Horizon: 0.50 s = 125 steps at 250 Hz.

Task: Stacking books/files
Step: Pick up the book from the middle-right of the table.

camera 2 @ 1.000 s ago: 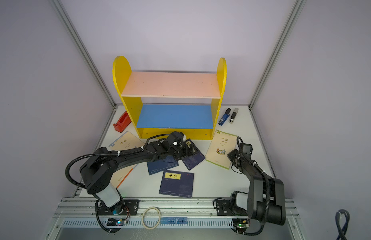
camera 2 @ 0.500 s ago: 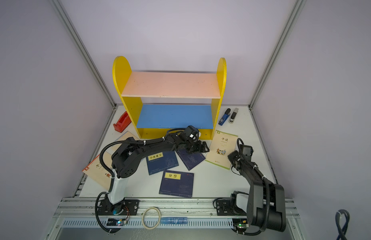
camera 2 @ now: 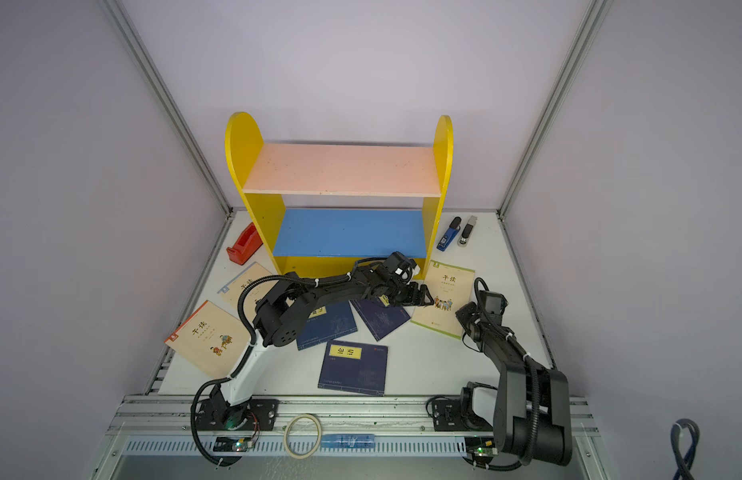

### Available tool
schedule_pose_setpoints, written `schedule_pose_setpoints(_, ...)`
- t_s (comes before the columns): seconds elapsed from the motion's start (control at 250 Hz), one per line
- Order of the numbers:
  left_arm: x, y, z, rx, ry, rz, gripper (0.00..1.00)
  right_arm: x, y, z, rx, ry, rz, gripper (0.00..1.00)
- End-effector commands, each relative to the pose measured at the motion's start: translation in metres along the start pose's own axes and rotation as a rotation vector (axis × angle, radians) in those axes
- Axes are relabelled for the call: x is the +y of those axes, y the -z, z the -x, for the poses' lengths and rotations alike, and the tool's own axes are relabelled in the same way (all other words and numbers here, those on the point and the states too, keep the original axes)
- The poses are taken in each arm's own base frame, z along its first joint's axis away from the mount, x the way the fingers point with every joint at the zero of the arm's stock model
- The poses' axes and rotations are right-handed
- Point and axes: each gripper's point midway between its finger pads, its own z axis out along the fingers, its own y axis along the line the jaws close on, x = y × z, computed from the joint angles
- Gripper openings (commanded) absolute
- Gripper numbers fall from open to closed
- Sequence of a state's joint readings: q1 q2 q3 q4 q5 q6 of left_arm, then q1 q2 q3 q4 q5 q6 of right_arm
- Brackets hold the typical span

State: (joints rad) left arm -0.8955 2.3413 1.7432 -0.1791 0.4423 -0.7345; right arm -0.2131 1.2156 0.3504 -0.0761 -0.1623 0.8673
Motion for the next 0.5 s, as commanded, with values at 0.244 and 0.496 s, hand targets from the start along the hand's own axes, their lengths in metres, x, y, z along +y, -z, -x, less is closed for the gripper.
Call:
schedule_pose_setpoints(0.244,0.003,-0.011,-0.029,0.108,0.07,-0.059,0.89,-0.002,-0.009,-0.006,0.03,-0.016,0.002,0.29)
schedule_pose_setpoints(0.496,-0.044,0.011,-0.017,0.061,0.056,-0.293,0.89,-0.003,-0.009,-0.005,0.025,-0.021,0.004,0.28)
